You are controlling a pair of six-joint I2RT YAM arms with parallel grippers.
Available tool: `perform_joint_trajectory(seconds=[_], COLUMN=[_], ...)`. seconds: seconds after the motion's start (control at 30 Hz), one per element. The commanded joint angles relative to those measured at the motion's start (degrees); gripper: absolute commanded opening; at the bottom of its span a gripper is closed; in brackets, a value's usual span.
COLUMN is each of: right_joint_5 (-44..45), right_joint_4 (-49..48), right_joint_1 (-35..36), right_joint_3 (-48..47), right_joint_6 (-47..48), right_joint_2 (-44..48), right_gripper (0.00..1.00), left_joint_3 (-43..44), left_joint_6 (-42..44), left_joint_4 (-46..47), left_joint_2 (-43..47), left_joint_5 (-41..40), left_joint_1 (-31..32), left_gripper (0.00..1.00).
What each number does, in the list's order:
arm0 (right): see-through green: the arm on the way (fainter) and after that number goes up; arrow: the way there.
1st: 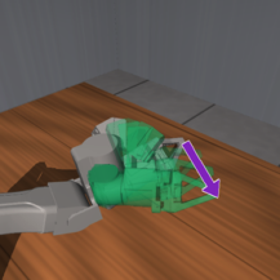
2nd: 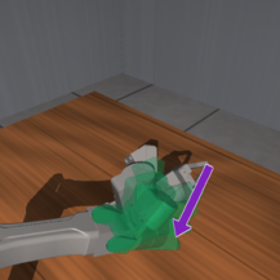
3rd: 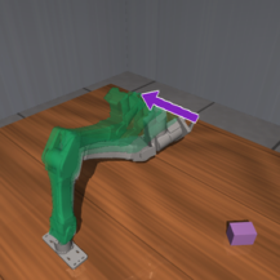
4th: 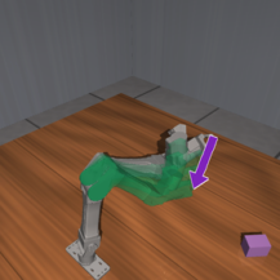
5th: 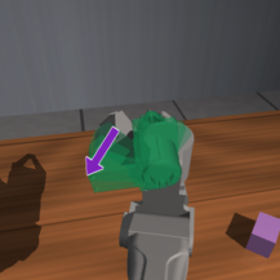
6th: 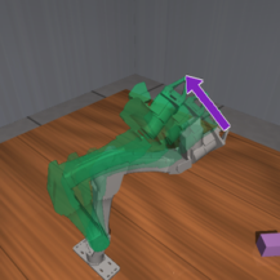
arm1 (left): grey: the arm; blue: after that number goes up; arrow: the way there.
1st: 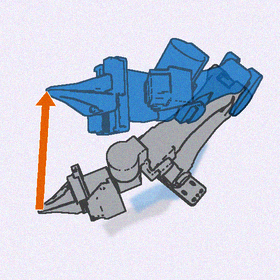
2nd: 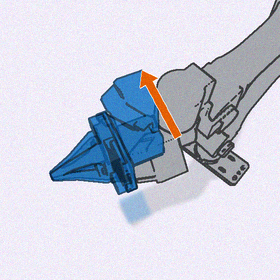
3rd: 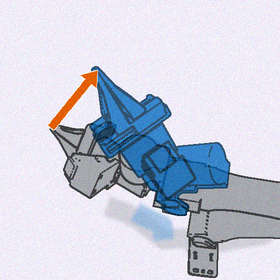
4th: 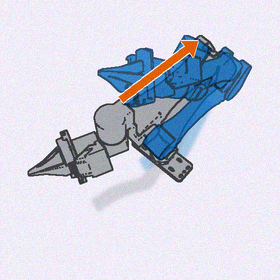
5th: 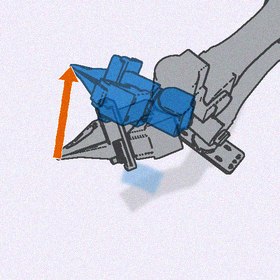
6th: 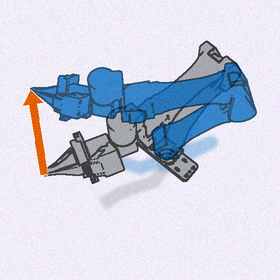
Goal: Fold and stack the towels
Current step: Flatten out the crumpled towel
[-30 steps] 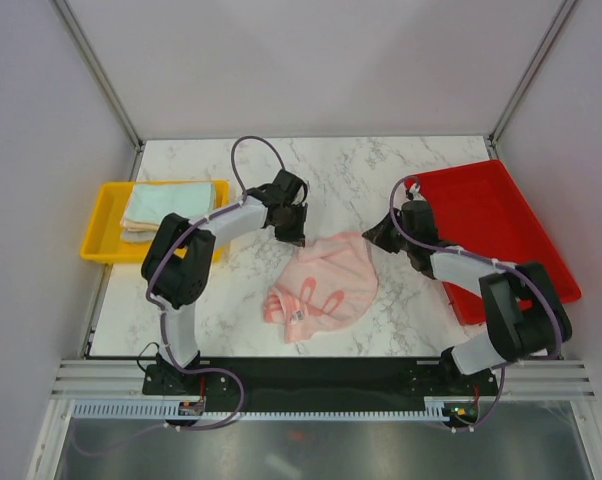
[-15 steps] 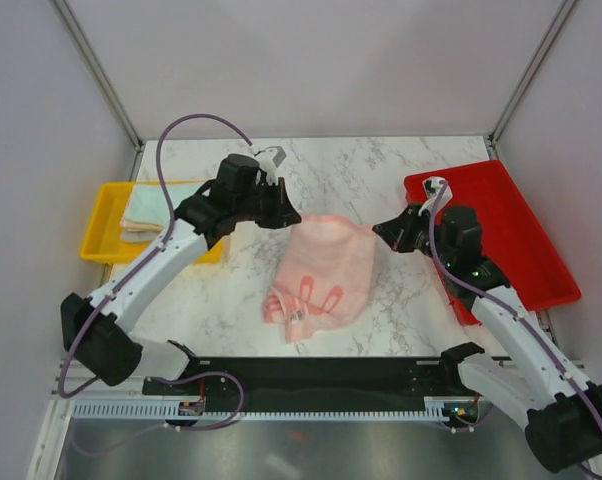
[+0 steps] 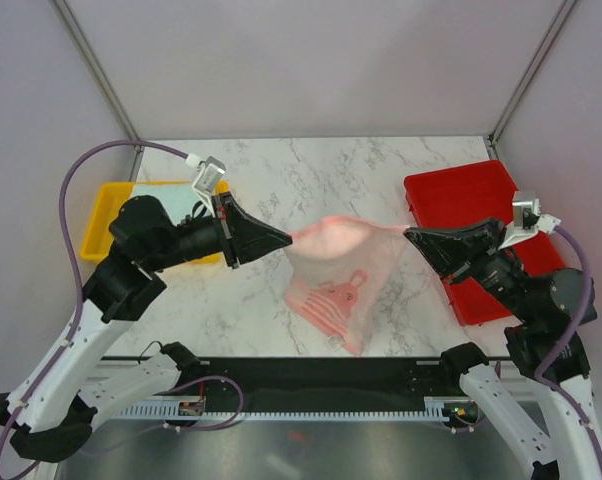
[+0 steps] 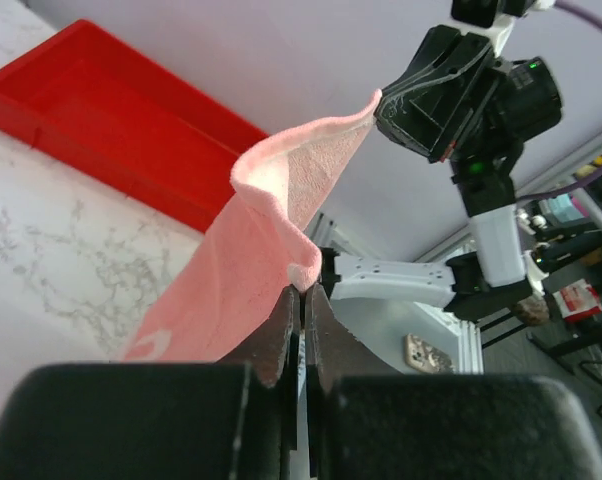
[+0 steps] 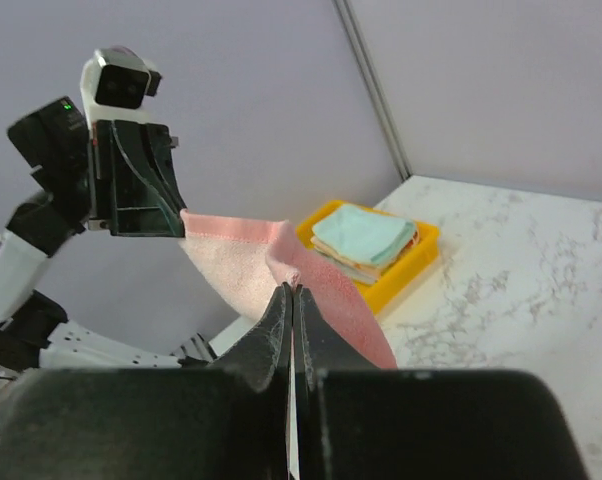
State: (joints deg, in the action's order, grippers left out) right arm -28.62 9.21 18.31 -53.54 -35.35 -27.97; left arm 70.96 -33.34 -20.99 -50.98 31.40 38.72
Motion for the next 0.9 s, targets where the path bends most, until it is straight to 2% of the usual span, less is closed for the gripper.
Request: perform_joint_trajectory(seconds=[0.0, 0.17, 0.3, 0.37, 0.47, 0.63, 0.67, 0.73, 0.87], right_joint_5=[-2.1, 4.1, 12.2, 13.0, 14.6, 15.5, 14.7, 14.0, 12.4], right_joint_4=[-2.4, -2.3, -2.0, -3.7, -8.8, -19.1, -21.1, -27.4, -36.4], right_joint_1=[0.2, 0.2, 0.2, 0.2, 0.2, 0.2, 0.2, 0.1, -1.2], right_joint_3=[-3.5, -8.3, -9.2, -7.9, -5.9, -8.0, -8.2, -9.8, -15.6], right_joint_6=[-6.1, -6.1, -1.2, 1.3, 3.4, 8.6, 8.6, 8.4, 8.6], right_joint_2=[1.9, 0.8, -7.0, -13.4, -22.2, -39.1, -45.1, -51.4, -69.2], right_gripper=[0.00, 0.00, 0.00, 0.00, 0.00, 0.00, 0.00, 0.00, 0.00], left_joint_3=[-1.6, 0.9, 4.9, 6.7, 6.9, 5.2, 6.1, 8.0, 18.8], left_joint_6=[-7.6, -6.4, 0.3, 3.8, 5.3, 5.4, 4.2, 4.9, 6.3], left_joint_4=[7.5, 5.4, -0.5, -3.6, -3.4, -2.5, 10.8, 15.3, 19.2], left_joint_2=[2.5, 1.2, -4.1, -7.7, -14.1, -27.1, -29.9, -38.5, -53.0], left_joint_5=[4.4, -0.8, -14.3, -25.3, -31.2, -31.2, -19.3, -16.3, -8.4], left_joint_1=[0.2, 0.3, 0.1, -0.2, -3.3, -17.0, -18.4, -21.7, -25.4], left_gripper=[0.02, 0.02, 0.02, 0.02, 0.02, 0.02, 0.02, 0.02, 0.02])
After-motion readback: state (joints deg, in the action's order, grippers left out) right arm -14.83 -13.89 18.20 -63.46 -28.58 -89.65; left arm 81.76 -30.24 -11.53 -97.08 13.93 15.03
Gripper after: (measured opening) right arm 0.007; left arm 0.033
